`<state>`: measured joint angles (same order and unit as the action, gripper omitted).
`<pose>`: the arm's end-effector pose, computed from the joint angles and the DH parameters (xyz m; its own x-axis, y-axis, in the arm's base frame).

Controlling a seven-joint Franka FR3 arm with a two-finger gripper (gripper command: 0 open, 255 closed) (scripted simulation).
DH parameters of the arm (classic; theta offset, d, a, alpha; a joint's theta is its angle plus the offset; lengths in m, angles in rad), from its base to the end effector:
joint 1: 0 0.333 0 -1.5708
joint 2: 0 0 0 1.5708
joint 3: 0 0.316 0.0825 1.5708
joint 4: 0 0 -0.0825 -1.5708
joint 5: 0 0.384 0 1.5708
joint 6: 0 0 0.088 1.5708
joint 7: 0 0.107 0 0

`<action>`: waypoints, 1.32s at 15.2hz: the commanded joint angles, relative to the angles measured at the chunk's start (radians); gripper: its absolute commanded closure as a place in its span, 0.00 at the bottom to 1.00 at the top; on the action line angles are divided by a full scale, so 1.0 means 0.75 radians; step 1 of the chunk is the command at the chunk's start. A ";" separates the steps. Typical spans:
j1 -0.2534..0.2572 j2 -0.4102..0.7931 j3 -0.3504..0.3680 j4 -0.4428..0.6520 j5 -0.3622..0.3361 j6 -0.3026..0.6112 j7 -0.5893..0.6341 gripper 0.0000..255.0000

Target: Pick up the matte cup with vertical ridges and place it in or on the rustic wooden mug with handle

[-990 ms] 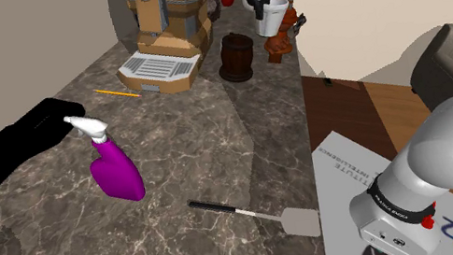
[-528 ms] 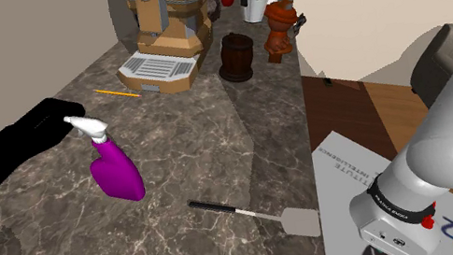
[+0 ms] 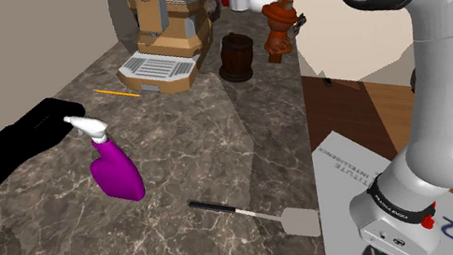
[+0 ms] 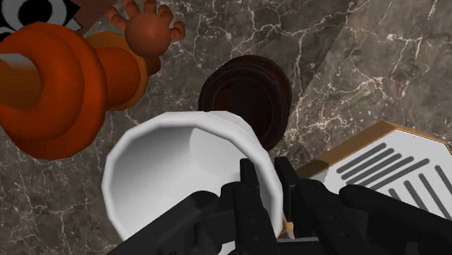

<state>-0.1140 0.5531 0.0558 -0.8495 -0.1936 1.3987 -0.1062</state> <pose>0.6844 -0.0766 0.5987 0.9998 0.0054 -0.0181 0.0082 -0.9871 0.1598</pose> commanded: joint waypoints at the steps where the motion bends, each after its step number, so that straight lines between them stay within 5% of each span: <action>1: -0.001 0.028 -0.001 0.021 0.000 0.008 -0.001 1.00; 11: -0.020 -0.092 0.005 -0.358 0.006 0.264 0.038 1.00; 20: -0.027 -0.121 0.006 -0.524 0.005 0.400 0.059 1.00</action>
<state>-0.1341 0.4633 0.0603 -1.2385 -0.1896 1.6949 -0.0629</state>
